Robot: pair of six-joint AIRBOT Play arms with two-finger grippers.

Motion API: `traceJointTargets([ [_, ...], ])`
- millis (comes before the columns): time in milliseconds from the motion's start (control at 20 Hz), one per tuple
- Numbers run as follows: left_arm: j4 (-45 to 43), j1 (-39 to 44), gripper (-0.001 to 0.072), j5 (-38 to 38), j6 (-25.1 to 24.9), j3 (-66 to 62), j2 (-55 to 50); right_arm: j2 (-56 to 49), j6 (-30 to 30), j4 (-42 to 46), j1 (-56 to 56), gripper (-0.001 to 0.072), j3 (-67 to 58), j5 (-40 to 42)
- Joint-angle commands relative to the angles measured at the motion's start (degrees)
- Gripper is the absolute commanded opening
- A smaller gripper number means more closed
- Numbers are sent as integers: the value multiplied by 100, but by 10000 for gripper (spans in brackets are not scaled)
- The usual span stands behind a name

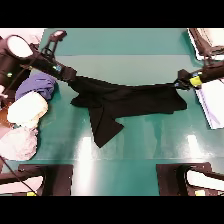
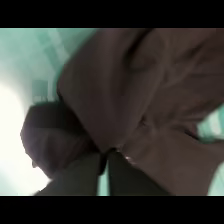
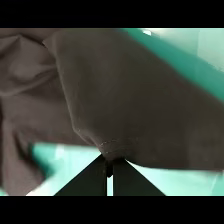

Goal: Fold the shirts.

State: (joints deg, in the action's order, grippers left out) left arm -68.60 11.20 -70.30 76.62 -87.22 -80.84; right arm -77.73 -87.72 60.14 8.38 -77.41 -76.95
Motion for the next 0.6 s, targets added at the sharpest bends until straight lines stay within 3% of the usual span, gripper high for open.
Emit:
traceJointTargets([
  [0, -339, -9, 565, 317, 212, -7, -385, -664, 37, -15, -208, 138, -367, 577],
  [50, -586, -44, 580, 199, 352, -151, -385, -780, 37, -13, -205, 412, -625, 474],
  [100, -717, -98, 580, -31, 444, -334, -385, -839, 37, -11, -173, 490, -841, 361],
  [150, -754, -168, 579, -332, 496, -551, -385, -846, 39, -9, -103, 490, -1034, 240],
  [200, -752, -238, 529, -614, 601, -726, -385, -835, 37, -13, -26, 489, -1198, 138],
  [350, -634, -144, 519, -981, 782, -802, -326, -610, 61, -2, 192, 489, -1360, 48],
  [550, -599, 745, 519, -350, 1064, -164, -328, -317, 131, -4, 428, 489, -1353, -70],
])
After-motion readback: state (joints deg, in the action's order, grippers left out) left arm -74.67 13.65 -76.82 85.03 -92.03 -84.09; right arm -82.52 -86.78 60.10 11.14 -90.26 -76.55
